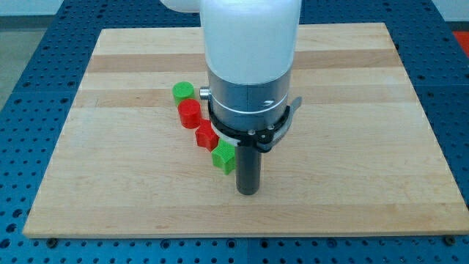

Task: Move the green star into the red star

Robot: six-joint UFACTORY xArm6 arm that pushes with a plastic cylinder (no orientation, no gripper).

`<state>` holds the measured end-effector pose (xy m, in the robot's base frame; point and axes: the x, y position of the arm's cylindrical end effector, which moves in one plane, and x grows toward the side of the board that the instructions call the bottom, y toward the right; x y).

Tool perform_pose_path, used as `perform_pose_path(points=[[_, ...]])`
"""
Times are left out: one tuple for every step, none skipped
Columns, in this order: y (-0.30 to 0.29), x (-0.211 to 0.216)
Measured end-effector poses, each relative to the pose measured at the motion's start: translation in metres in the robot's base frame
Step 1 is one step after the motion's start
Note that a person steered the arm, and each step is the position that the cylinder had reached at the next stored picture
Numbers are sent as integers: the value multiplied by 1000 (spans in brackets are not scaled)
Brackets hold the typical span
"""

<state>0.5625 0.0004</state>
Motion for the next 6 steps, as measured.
perform_pose_path(points=[[-16, -12], [-33, -15], [-47, -27], [-58, -52], [-61, -85], [-62, -82]])
